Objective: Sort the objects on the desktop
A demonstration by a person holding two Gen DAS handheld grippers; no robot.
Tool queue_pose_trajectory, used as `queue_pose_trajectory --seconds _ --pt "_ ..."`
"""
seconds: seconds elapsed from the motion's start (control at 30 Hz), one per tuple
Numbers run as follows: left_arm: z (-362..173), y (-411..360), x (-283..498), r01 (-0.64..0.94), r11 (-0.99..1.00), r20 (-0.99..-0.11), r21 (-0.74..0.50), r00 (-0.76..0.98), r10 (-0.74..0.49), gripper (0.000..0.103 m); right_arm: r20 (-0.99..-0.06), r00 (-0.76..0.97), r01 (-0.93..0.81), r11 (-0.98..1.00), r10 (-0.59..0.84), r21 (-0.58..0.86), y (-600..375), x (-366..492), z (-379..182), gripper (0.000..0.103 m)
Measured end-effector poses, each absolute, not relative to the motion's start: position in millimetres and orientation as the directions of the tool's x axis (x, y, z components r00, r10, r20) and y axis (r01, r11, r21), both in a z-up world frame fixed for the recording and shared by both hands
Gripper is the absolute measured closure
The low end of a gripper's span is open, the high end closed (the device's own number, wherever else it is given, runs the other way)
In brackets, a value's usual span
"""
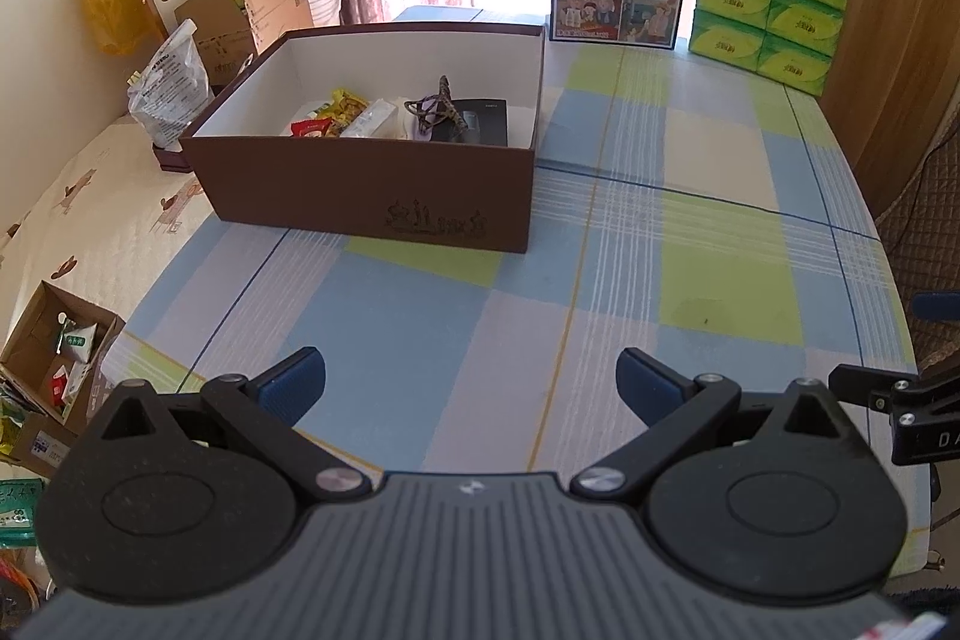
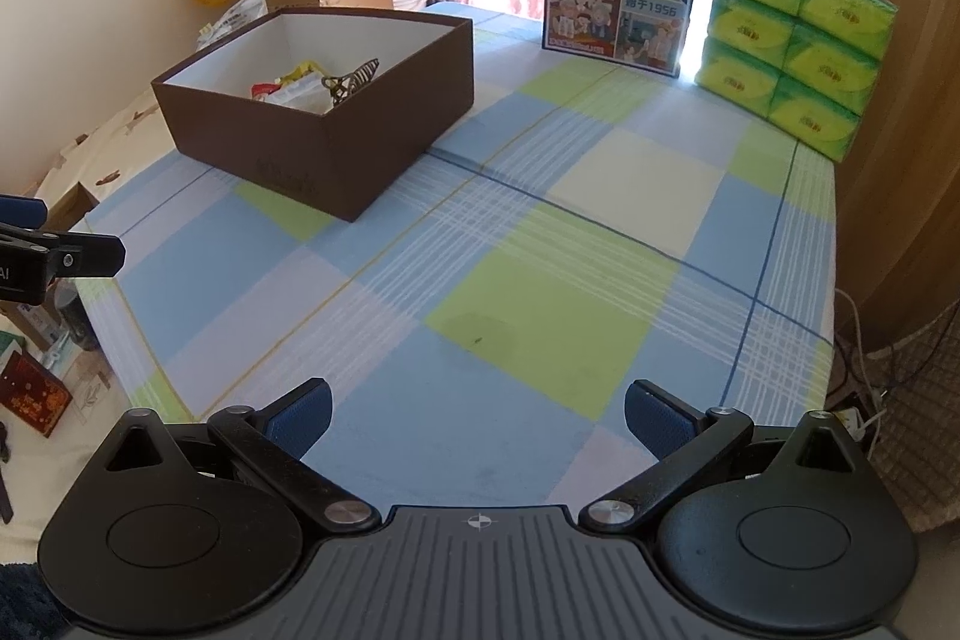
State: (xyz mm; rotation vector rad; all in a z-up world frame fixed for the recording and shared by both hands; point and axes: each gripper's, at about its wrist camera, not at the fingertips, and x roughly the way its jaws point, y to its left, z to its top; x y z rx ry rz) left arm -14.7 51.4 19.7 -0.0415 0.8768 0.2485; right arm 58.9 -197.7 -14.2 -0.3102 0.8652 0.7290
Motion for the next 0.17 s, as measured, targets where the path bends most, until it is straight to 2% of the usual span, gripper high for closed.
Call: queue_pose_trajectory --seconds 0.17 --pt "17.7 51.9 -15.7 -0.234 0.969 -0.764 0.078 0.61 0.209 0.001 -0.785 0.42 -0.696 0.716 0.455 0.042 -195.6 61.7 -17.1 0.002"
